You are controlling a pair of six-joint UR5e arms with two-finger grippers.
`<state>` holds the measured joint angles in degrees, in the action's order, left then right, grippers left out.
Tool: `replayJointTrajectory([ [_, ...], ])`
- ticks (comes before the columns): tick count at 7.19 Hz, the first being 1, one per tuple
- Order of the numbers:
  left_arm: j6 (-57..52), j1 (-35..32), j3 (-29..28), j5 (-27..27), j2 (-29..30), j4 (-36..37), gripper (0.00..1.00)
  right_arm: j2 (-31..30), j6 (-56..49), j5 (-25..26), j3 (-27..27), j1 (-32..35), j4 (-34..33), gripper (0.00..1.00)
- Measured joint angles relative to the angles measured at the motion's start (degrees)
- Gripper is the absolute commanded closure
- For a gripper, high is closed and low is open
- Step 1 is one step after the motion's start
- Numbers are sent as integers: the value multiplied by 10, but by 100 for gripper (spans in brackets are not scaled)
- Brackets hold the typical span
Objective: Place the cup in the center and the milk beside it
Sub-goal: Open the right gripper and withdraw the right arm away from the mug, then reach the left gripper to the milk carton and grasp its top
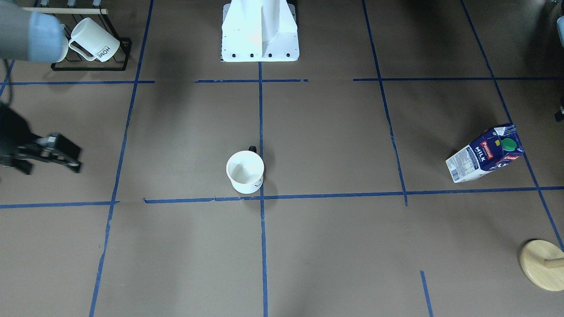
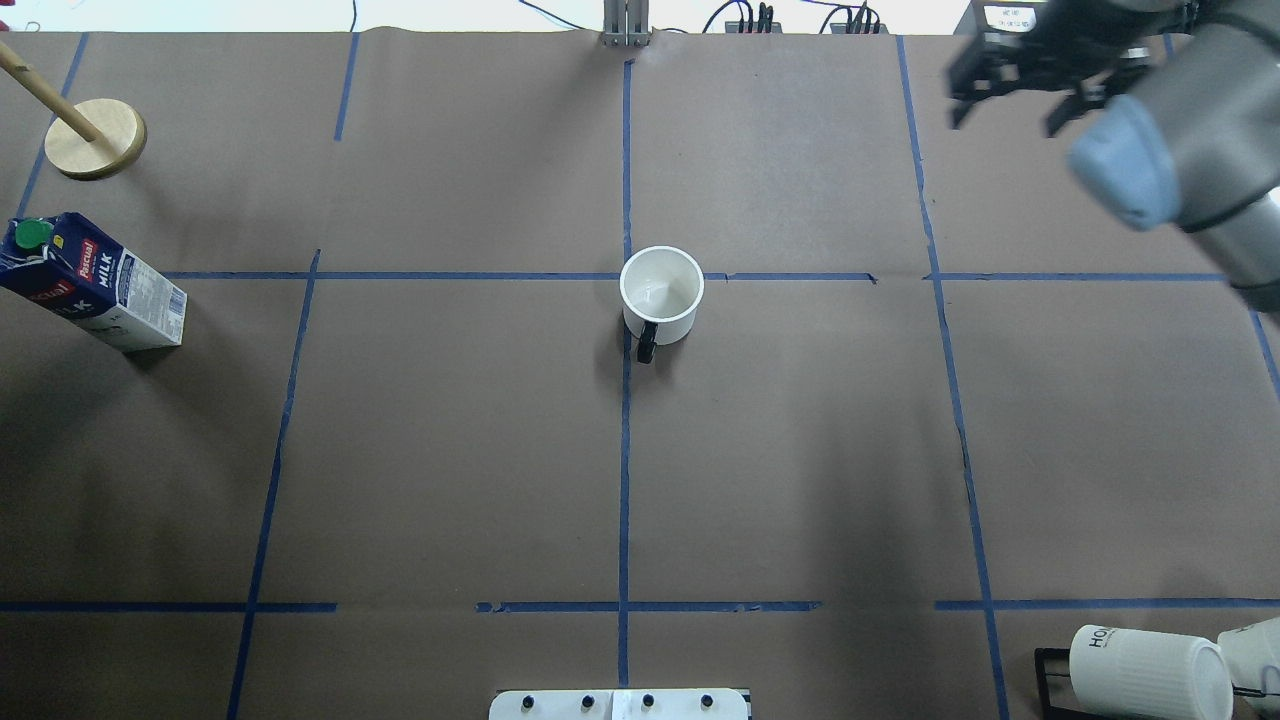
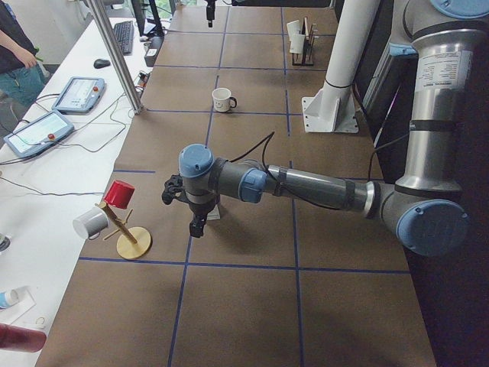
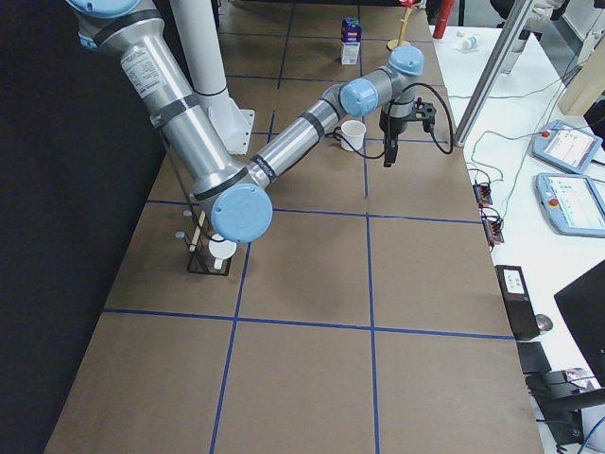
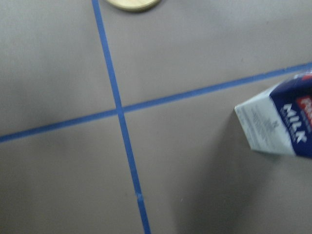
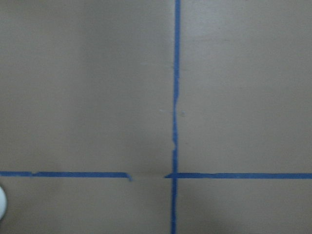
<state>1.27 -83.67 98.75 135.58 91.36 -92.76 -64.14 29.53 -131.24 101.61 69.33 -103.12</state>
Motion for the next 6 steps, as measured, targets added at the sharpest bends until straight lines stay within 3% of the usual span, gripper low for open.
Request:
replayJointTrajectory([
  [4,53,7,32,27,26,11,0,-217,-332,-6,14,129,18,0],
  [6,106,32,47,30,33,12,0,-327,-368,-4,12,150,114,0],
])
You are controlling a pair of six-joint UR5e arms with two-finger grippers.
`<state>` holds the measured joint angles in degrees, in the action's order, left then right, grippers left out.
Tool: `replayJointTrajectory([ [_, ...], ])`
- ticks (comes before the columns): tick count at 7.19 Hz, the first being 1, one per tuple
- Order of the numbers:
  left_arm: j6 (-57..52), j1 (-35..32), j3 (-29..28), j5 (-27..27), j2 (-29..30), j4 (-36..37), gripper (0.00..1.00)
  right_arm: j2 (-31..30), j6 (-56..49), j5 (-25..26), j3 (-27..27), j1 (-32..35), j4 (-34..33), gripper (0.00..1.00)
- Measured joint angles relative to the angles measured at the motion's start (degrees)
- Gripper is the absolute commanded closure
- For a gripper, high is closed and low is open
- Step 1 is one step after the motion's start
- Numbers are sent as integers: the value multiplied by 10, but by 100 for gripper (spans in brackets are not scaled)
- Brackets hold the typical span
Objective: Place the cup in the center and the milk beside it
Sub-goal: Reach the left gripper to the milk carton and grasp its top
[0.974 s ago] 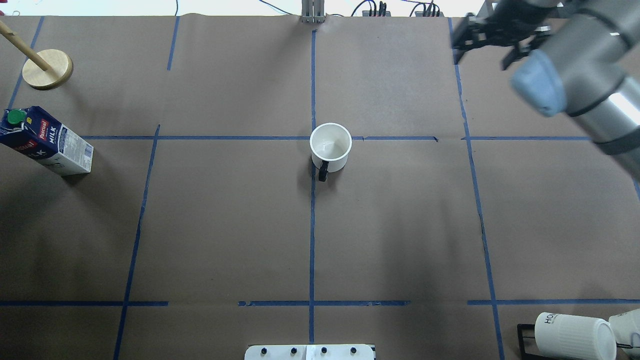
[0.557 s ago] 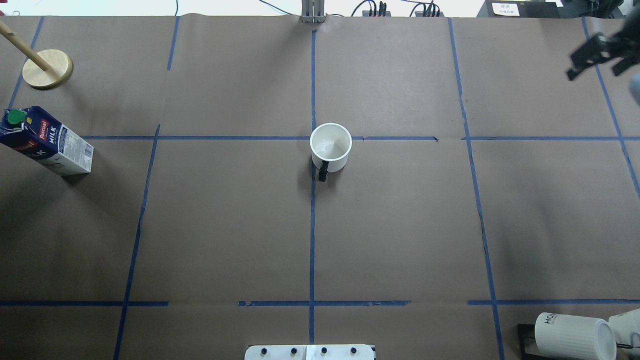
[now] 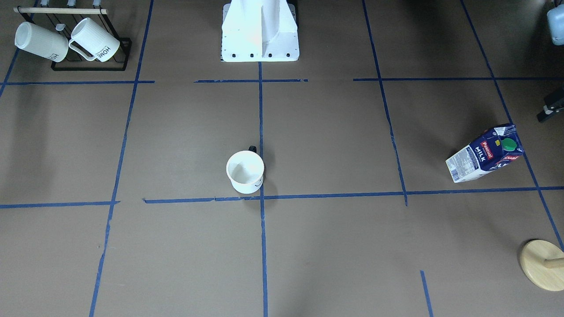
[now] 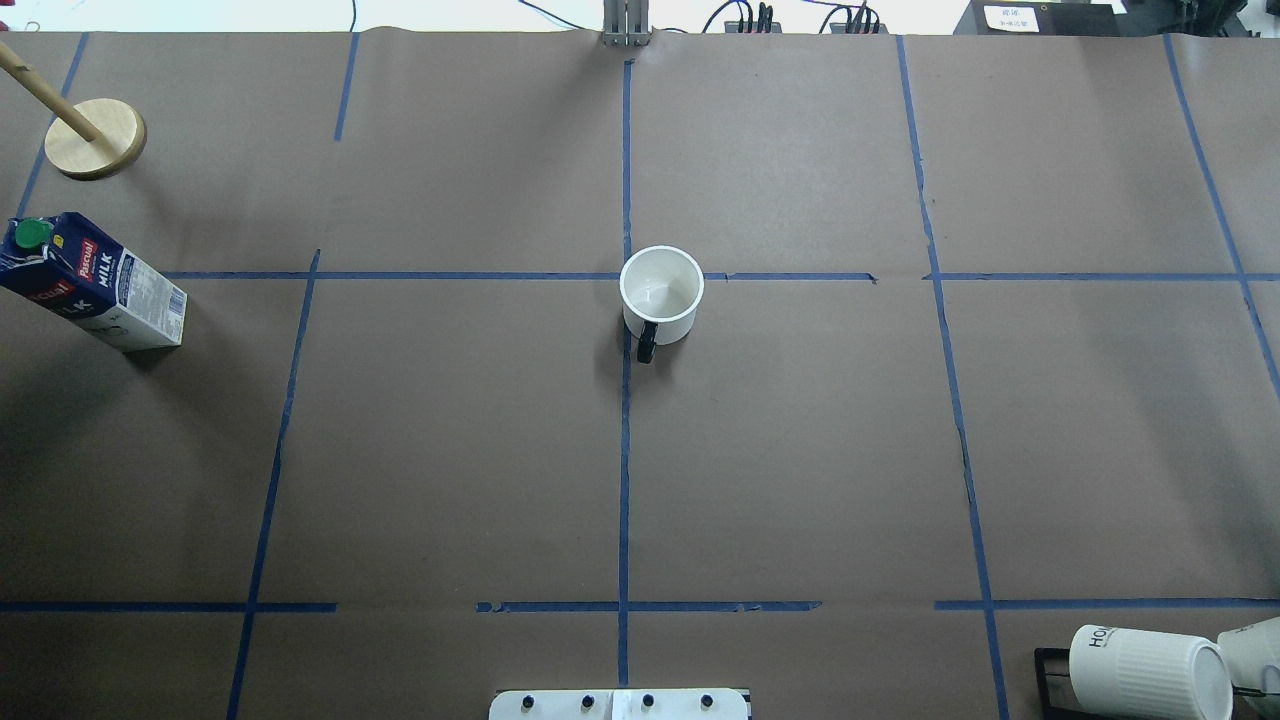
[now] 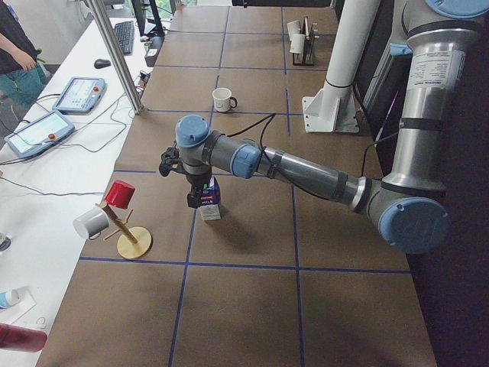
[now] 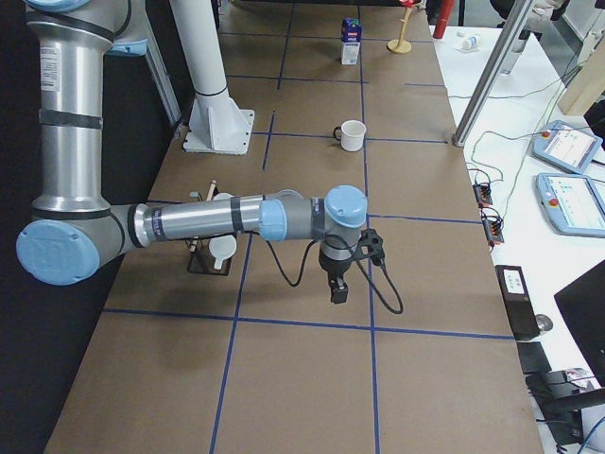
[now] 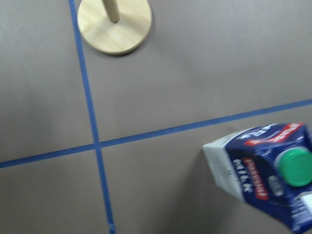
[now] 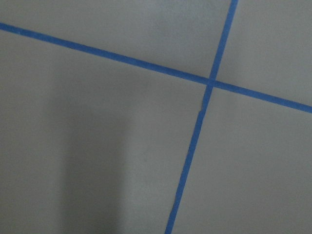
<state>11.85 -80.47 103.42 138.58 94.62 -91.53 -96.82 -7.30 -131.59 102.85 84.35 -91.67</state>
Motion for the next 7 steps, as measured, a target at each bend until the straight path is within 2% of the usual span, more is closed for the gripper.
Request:
replayJointTrajectory([
  [2,73,26,4,-6,9,-4,0,-36,50,-1,10,2,51,0],
  [5,175,71,-5,-30,31,-7,0,-41,72,-4,14,2,61,0],
  [7,203,88,-24,-39,43,-8,0,-41,73,-8,13,2,61,0],
])
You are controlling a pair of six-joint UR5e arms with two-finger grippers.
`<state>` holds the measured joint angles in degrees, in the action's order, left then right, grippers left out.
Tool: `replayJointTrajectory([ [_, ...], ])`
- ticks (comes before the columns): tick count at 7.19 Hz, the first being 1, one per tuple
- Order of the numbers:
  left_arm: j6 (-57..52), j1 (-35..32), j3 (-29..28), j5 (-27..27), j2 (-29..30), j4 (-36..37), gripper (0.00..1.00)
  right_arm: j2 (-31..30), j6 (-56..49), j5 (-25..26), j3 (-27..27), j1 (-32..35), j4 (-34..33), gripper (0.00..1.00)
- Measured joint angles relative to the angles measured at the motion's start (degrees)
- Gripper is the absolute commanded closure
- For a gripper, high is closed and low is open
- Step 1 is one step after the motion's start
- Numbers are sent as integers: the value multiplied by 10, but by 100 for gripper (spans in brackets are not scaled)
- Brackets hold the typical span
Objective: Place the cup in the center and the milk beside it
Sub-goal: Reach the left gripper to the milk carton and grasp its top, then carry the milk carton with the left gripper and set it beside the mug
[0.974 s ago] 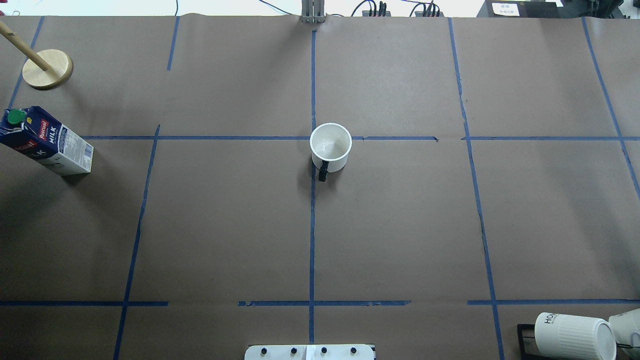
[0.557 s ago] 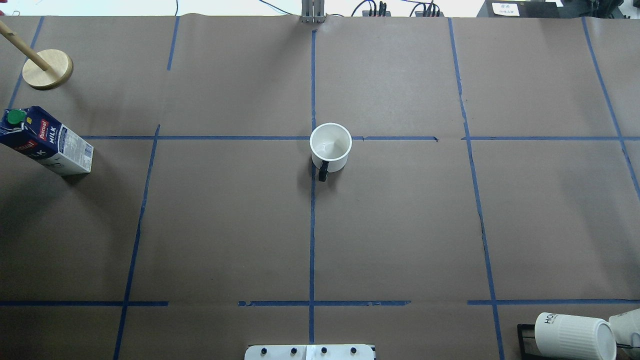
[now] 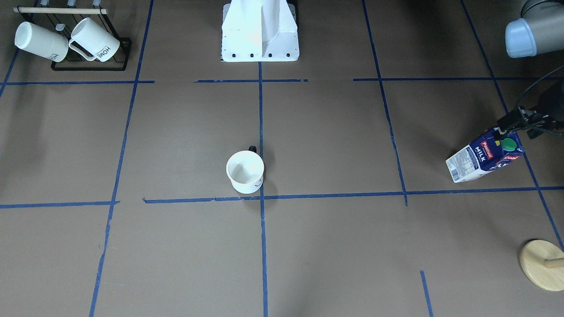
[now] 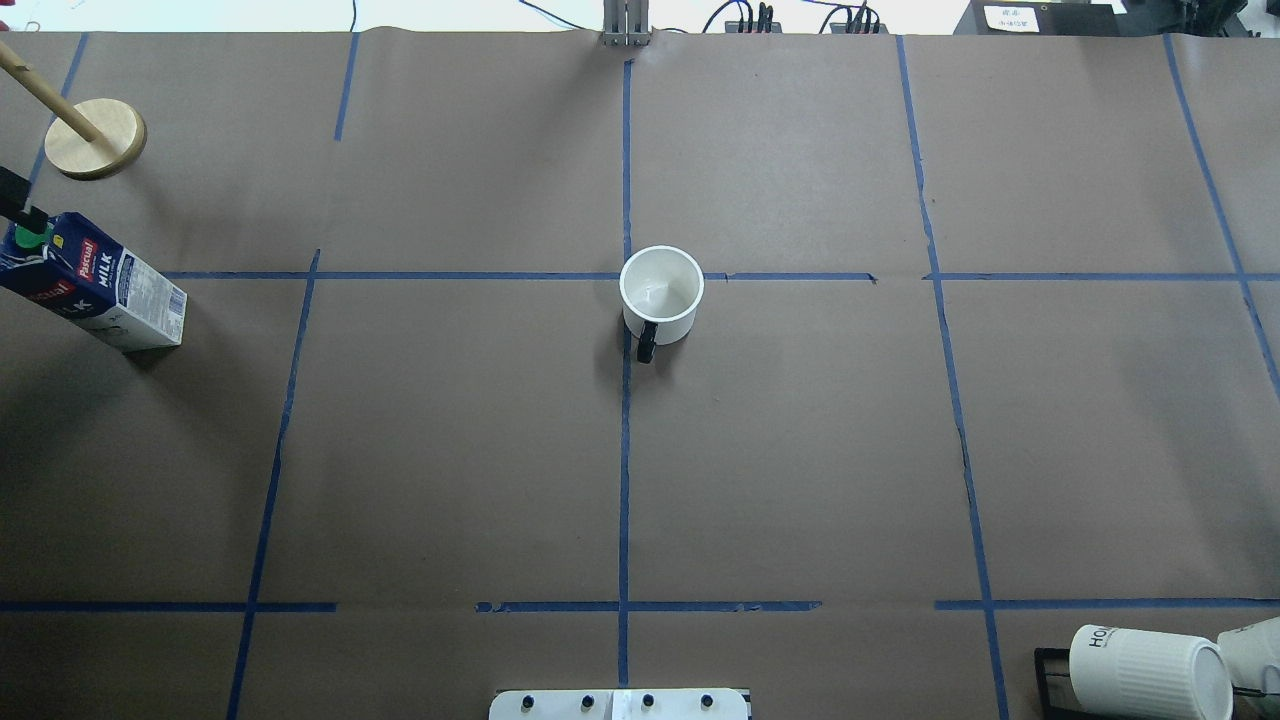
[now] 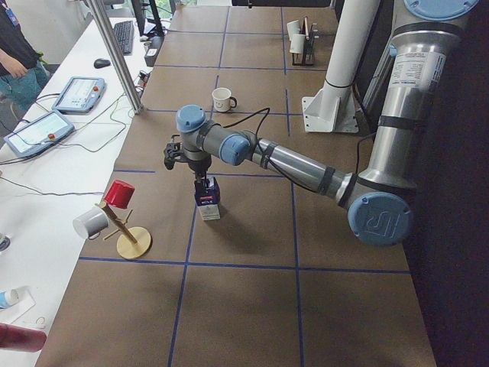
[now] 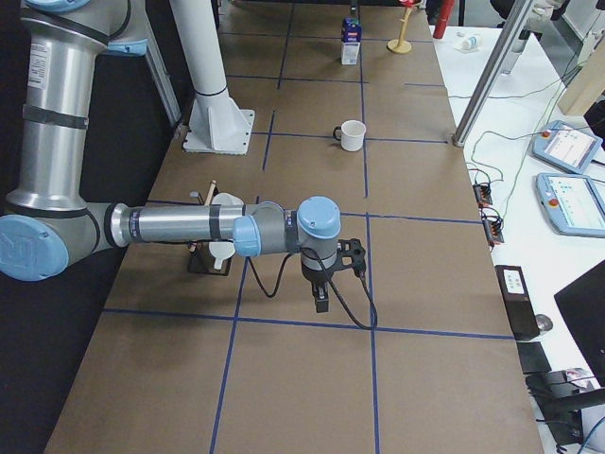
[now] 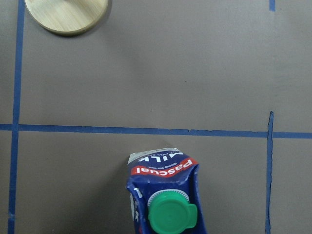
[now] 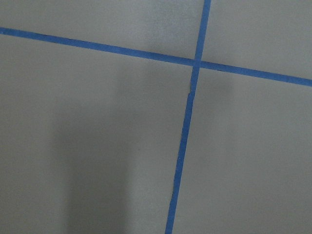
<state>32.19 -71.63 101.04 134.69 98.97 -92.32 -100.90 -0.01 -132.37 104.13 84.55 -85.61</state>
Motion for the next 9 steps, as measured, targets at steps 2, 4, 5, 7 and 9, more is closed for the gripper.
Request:
replayJointTrajectory([
  [2,3,14,-12,-23,2,-2,35,0,0,-1,-1,0,0,0],
  [4,3,31,-16,-46,2,-12,83,0,0,-1,-2,-1,0,0],
  [5,4,34,-17,-50,5,-15,83,0,0,-1,-3,-1,0,0],
  [7,7,36,-16,-50,34,-8,83,0,0,-3,-3,-1,0,0],
  [9,12,37,-6,-51,116,76,83,-1,0,-9,-3,-1,0,0],
])
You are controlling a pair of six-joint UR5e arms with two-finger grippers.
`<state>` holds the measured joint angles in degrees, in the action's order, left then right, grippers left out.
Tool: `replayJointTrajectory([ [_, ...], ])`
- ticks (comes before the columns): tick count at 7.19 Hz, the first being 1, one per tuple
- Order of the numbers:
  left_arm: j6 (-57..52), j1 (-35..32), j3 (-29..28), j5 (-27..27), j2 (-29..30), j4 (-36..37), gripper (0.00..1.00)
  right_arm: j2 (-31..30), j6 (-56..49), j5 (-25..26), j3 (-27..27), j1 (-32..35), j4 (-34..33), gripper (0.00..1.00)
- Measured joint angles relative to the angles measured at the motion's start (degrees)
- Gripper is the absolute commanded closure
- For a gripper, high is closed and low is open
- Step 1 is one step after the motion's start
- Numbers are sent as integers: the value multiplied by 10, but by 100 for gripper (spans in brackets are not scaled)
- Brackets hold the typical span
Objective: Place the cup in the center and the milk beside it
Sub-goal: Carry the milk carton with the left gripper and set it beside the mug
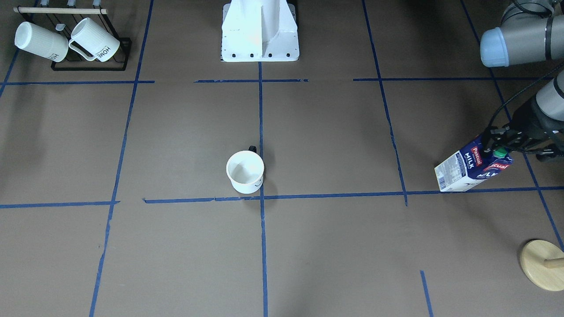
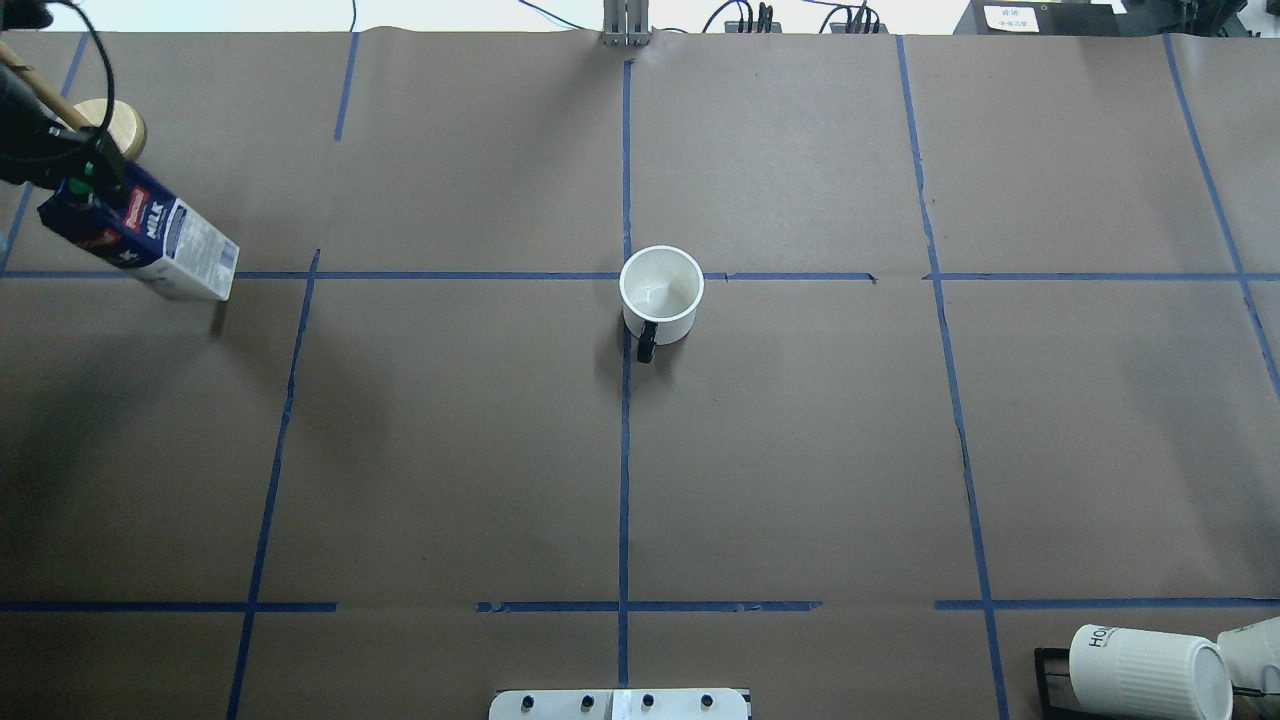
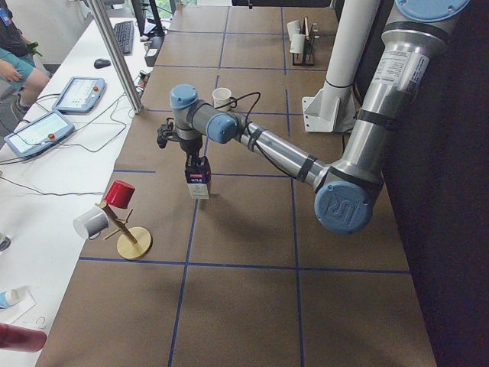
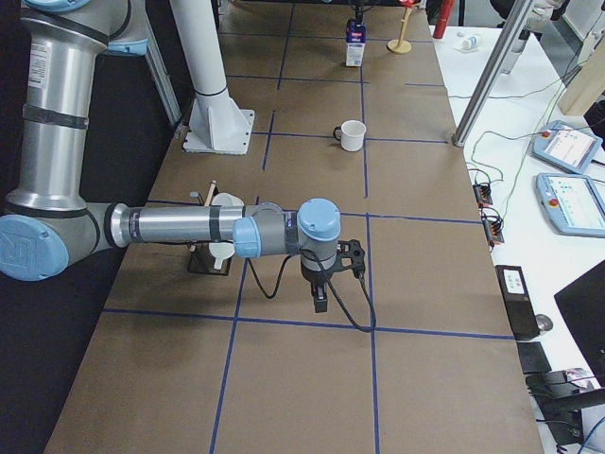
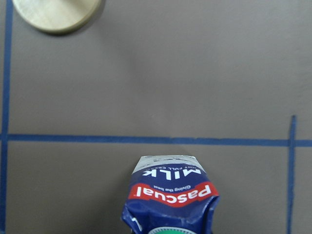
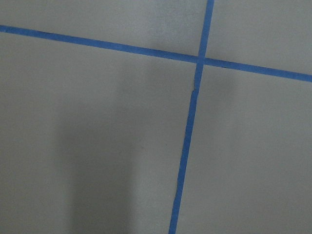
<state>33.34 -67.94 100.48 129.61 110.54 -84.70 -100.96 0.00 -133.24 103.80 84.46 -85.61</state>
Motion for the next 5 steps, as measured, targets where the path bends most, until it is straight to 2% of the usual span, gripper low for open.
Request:
replayJointTrajectory([
  [2,50,42,2,-3,106,81,83,0,0,-11,0,0,0,0],
  [5,222,172,-51,-57,252,93,83,0,0,-18,-1,0,0,0],
])
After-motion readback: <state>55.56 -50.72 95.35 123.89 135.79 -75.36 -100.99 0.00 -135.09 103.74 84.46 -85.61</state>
